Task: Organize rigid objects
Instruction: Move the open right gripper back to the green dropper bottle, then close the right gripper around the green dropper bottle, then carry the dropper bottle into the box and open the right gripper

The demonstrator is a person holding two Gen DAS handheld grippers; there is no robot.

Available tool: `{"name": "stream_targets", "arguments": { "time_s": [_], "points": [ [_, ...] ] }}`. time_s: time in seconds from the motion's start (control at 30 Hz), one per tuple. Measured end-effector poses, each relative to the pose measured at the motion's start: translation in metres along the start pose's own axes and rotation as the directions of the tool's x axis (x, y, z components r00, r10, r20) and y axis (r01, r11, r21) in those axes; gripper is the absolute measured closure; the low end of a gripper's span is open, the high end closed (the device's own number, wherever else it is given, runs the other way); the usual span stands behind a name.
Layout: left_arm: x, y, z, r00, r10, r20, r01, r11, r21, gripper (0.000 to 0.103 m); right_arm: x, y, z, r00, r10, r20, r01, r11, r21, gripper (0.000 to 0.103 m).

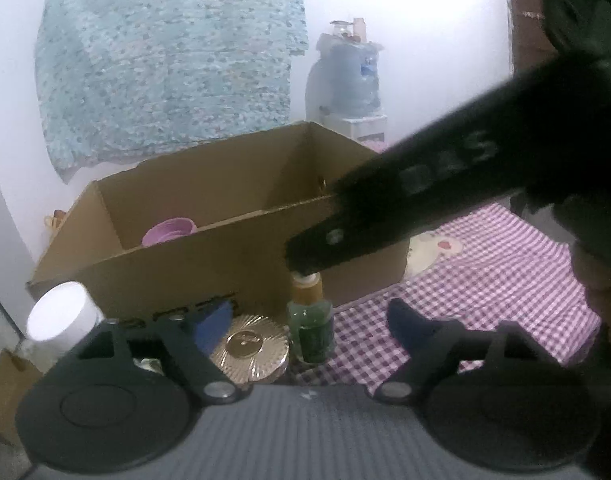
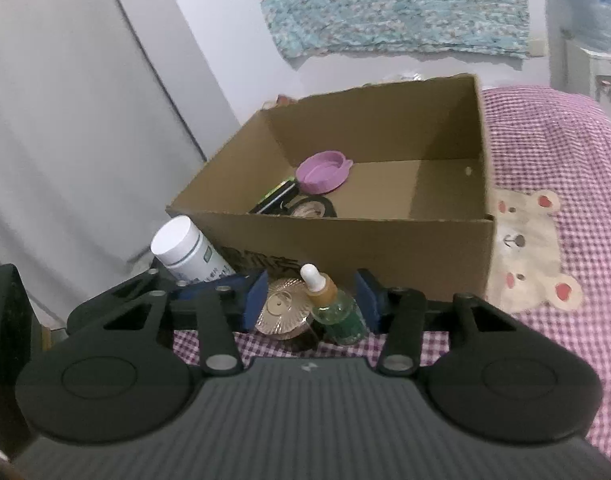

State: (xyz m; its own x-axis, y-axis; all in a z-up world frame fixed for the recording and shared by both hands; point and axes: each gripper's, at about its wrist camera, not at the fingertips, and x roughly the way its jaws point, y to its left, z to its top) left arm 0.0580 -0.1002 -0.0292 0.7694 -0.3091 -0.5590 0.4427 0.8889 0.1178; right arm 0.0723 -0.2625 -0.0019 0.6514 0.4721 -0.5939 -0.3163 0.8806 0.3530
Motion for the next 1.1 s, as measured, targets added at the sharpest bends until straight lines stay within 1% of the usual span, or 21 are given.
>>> {"name": "stream_targets", "arguments": {
  "time_s": [0.03,0.17,0.23,0.33,0.43,0.47,0.57,0.6,0.9,1.1],
  "points": [
    [0.005,-0.001,0.000,1.000,0.002,-0.005,-0.002,1.000,0.005,0.029,0.006,0.001,0.001,1.000,0.000,-0.009,0.000,1.000,-0.012,0.060],
    [0.016,-0.002,0.003,1.000,0.009,-0.023,-0.009,1.000,0.005,0.041,0.024,0.003,0.005,0.999,-0.004,-0.045,0.001,0.999,-0.050,0.066],
    [0.019,0.001,0.004,1.000,0.007,-0.029,-0.007,1.000,-0.004,0.049,0.032,0.003,0.005,0.998,-0.009,-0.058,0.006,0.998,-0.061,0.067],
    [0.023,0.003,0.005,0.999,0.008,-0.040,-0.008,1.000,-0.005,0.058,0.042,0.001,0.007,0.997,-0.019,-0.077,0.013,0.998,-0.069,0.072],
    [0.027,0.004,0.005,0.999,-0.004,-0.052,0.003,1.000,-0.007,0.064,0.050,-0.001,0.006,0.995,-0.016,-0.096,0.009,0.998,-0.068,0.076],
    [0.028,0.002,0.005,0.998,-0.008,-0.055,0.008,1.000,-0.010,0.066,0.052,-0.002,0.006,0.995,-0.018,-0.101,0.010,0.997,-0.071,0.078],
    [0.029,0.001,0.004,0.999,-0.008,-0.052,0.008,1.000,0.001,0.068,0.053,-0.004,0.005,0.995,-0.019,-0.098,0.012,0.997,-0.074,0.080],
    [0.030,0.001,0.003,0.999,-0.013,-0.053,0.013,1.000,-0.003,0.069,0.053,-0.005,0.005,0.995,-0.017,-0.097,0.010,0.997,-0.072,0.082],
    [0.030,0.005,0.008,0.999,-0.030,-0.038,0.029,0.999,-0.037,0.070,0.045,-0.002,0.006,0.995,-0.032,-0.098,0.023,0.996,-0.088,0.083],
    [0.005,0.006,0.015,1.000,-0.025,0.005,0.025,0.999,-0.024,0.070,0.022,0.012,0.011,0.996,-0.042,-0.074,0.033,0.992,-0.120,0.083]
  ]
}}
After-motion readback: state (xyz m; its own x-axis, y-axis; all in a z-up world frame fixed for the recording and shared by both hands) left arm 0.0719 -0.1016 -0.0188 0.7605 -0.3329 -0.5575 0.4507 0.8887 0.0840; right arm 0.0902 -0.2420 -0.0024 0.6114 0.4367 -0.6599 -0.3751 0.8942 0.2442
